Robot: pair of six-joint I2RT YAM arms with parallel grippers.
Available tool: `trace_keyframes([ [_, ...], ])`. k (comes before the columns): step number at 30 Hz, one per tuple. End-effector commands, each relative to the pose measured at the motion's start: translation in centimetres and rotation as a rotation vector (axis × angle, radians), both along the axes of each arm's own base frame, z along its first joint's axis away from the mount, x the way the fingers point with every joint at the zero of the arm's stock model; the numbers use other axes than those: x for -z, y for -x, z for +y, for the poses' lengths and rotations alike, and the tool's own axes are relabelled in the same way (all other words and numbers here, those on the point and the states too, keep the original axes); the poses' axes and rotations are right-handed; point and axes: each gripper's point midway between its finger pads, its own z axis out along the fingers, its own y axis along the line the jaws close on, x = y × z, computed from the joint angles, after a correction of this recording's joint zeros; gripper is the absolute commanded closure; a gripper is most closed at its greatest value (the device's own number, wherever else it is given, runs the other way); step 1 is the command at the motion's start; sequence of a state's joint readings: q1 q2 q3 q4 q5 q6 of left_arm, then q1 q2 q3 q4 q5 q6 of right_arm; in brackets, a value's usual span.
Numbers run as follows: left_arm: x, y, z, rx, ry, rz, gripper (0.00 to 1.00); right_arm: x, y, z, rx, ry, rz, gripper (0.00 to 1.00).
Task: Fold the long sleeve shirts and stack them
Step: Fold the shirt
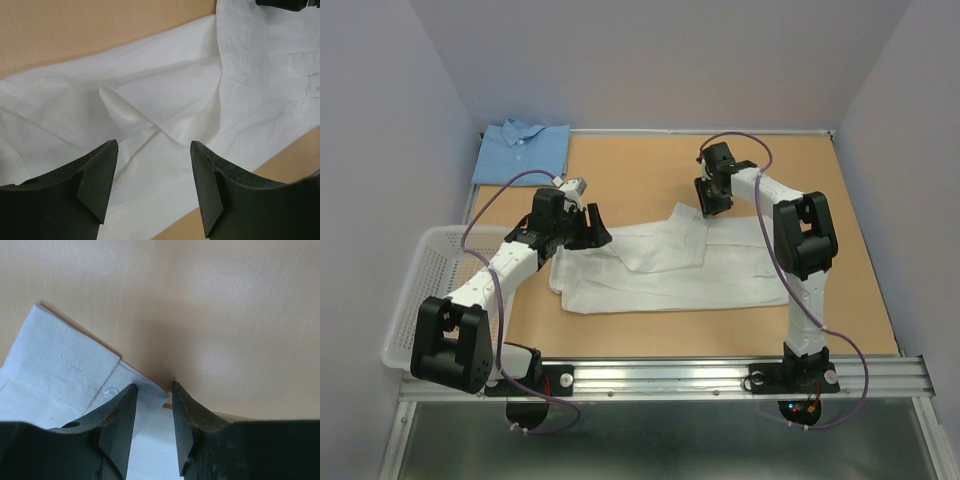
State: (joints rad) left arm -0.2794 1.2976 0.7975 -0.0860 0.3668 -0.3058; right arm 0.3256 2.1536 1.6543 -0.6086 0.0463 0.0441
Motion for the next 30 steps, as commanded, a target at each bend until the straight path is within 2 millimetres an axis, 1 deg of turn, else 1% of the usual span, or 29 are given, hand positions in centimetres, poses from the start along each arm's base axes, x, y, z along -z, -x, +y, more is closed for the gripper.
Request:
trace_keyframes([
  [1,-0.3,-0.4,0.0,0.0,0.014,-0.023,0.29,3.9,4.2,-0.7,0.008,0.096,0.162,0.61],
  [5,-0.3,-0.5,0.0,0.0,0.015,-0.025,0.29,5.0,6.0,-0.1,0.016,0.121,0.221,0.64],
  [6,-0.3,-0.6,0.1,-0.003,0.014,-0.025,0.29,5.7,6.6,-0.1,0.031,0.124,0.243,0.66],
  [8,-0.3,-0.5,0.1,-0.003,0.013,-0.024,0.3,6.3,7.3,-0.2,0.042,0.132,0.268,0.71],
  [11,-0.2,-0.5,0.1,-0.003,0.013,-0.022,0.3,7.3,8.2,-0.4,0.064,0.143,0.305,0.76],
  [12,-0.3,-0.5,0.1,-0.002,0.013,-0.024,0.3,7.9,8.6,-0.6,0.069,0.15,0.325,0.79],
  [14,-0.1,-0.4,0.2,-0.004,0.012,-0.019,0.3,8.3,9.0,-0.6,0.075,0.152,0.338,0.83],
  [15,-0.2,-0.3,0.2,-0.004,0.013,-0.022,0.3,8.7,9.2,-0.6,0.076,0.15,0.349,0.89],
  [16,-0.2,-0.3,0.2,-0.005,0.014,-0.021,0.3,8.9,9.2,-0.6,0.074,0.151,0.353,0.91],
  [17,0.0,-0.3,0.2,-0.005,0.013,-0.018,0.3,8.9,9.1,-0.5,0.075,0.148,0.352,0.99],
  [19,-0.2,-0.3,0.2,-0.006,0.013,-0.023,0.3,8.8,8.4,0.0,0.064,0.127,0.341,0.99],
  [20,-0.2,-0.3,0.3,-0.009,0.014,-0.022,0.3,8.1,7.3,0.7,0.06,0.106,0.31,0.99],
  [21,-0.3,-0.3,0.3,-0.01,0.015,-0.029,0.3,7.5,6.6,1.1,0.053,0.092,0.295,0.99],
  [24,-0.6,-0.2,0.3,-0.014,0.019,-0.032,0.3,4.2,3.7,2.3,0.048,0.044,0.194,0.99],
  [25,-0.7,-0.2,0.5,-0.018,0.018,-0.036,0.3,1.5,1.8,3.1,0.053,0.01,0.119,0.99],
  [26,-0.9,-0.2,0.5,-0.024,0.02,-0.042,0.3,0.2,1.0,3.3,0.061,0.002,0.082,0.99],
  [27,-1.0,-0.3,0.7,-0.033,0.018,-0.047,0.3,-1.9,-0.3,3.7,0.075,-0.02,0.026,1.0],
  [28,-1.2,-0.3,0.8,-0.038,0.016,-0.052,0.3,-3.3,-0.9,3.8,0.085,-0.03,-0.008,0.99],
  [29,-1.1,-0.3,0.9,-0.042,0.017,-0.051,0.3,-5.3,-1.4,3.8,0.096,-0.044,-0.052,0.99],
  [30,-1.2,-0.2,1.0,-0.046,0.017,-0.056,0.3,-6.7,-1.8,3.6,0.127,-0.048,-0.087,0.99],
])
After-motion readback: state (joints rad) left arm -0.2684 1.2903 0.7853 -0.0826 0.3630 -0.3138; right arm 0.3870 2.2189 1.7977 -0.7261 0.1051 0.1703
